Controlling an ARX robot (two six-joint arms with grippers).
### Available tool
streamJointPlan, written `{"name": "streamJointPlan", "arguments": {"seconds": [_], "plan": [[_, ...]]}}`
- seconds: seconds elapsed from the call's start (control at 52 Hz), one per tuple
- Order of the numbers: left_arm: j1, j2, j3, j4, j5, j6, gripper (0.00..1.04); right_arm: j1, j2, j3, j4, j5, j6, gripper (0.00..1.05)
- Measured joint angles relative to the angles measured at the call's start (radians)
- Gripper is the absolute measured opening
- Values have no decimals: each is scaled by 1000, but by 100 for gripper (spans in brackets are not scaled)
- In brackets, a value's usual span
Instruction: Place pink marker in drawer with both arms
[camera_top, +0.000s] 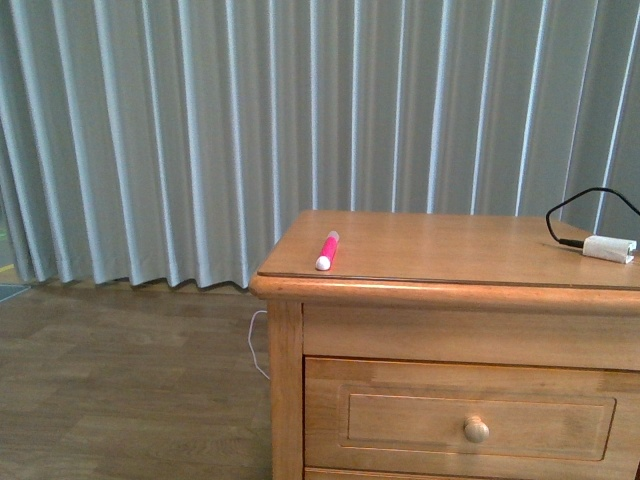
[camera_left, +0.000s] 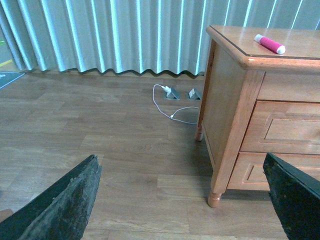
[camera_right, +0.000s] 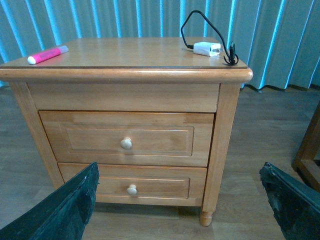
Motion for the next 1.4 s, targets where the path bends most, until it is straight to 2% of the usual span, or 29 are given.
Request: {"name": "streamJointPlan", "arguments": {"seconds": [0.808,0.865,0.962,1.058,1.192,1.327,1.404], "plan": [[0,0,0,0,0,0,98,0,1,1,-2,3,0,96],[0,0,0,0,0,0,98,22,54,43,-120,82,24,96],[0,0,0,0,0,0,98,38,183,79,-188,112,53,96],[0,0,0,0,0,0,98,45,341,85,-70,94,54,96],[0,0,0,0,0,0,98,75,645,117,211,104,52,96],[0,0,0,0,0,0,98,130,1052,221,516,135,47,96],[0,0,0,0,0,0,98,162,1239,298,612,145,47,96]]}}
